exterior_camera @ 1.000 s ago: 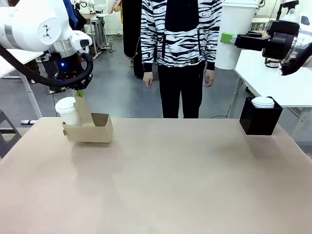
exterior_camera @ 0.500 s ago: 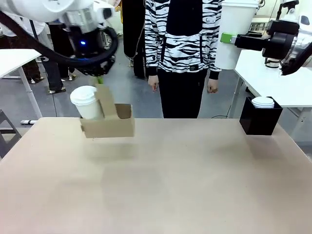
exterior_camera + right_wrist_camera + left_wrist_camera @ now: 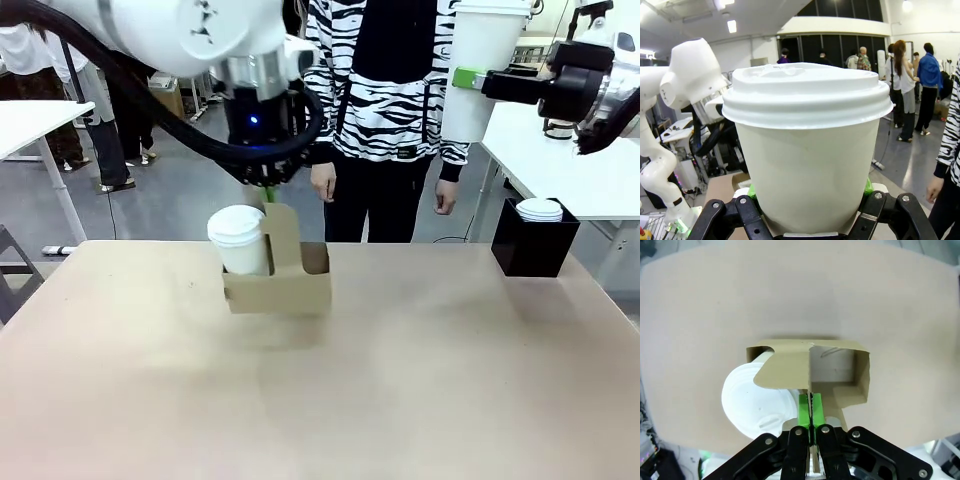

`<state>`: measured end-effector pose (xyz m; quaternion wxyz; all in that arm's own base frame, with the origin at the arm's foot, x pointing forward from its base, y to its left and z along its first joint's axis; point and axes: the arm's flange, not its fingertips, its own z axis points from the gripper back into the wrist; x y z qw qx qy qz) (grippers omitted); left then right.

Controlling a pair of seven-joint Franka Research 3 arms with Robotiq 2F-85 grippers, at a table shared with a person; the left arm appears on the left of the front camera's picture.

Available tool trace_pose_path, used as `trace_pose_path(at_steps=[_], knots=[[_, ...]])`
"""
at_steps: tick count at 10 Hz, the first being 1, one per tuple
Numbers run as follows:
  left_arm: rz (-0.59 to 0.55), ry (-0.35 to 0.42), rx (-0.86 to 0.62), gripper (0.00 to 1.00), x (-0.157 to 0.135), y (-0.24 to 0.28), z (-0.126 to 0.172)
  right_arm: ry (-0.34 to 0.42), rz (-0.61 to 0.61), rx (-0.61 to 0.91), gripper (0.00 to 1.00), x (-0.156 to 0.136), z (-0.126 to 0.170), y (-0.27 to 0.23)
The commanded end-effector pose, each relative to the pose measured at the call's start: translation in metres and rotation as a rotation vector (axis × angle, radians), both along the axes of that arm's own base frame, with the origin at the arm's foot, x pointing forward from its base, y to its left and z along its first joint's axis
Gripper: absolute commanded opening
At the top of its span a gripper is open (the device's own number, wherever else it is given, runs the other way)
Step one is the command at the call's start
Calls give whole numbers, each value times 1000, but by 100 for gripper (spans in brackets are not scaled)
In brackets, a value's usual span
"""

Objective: Pour a drink into a cup and package it in a carrier.
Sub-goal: Position the Cup Carrier in the center of the table, then insert the held 600 ml Paper Cup into the Cup Carrier.

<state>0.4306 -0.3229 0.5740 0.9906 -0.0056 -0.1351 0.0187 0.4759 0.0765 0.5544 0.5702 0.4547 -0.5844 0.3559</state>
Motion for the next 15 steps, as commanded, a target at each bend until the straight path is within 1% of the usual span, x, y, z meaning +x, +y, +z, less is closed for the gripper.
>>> trace_pose_path(at_steps=[1, 3, 5, 7, 8, 9, 14, 15], knots=[[18, 28, 20, 2, 15, -23, -13, -4, 1, 2, 80, -1, 3, 2], [22, 63, 47, 2, 17, -49, -39, -4, 1, 2, 80, -1, 3, 2], [33, 72, 30, 2, 17, -62, -55, -4, 1, 2, 80, -1, 3, 2], [52, 106, 39, 2, 17, -67, -67, -4, 1, 2, 80, -1, 3, 2], [66, 128, 51, 2, 15, -67, -70, -4, 1, 2, 80, -1, 3, 2], [13, 106, 24, 2, 14, -67, -71, -4, 1, 2, 80, -1, 3, 2], [13, 106, 24, 2, 14, -67, -71, -4, 1, 2, 80, -1, 3, 2], [19, 112, 26, 12, 13, -70, -72, -4, 1, 2, 80, -1, 3, 2]])
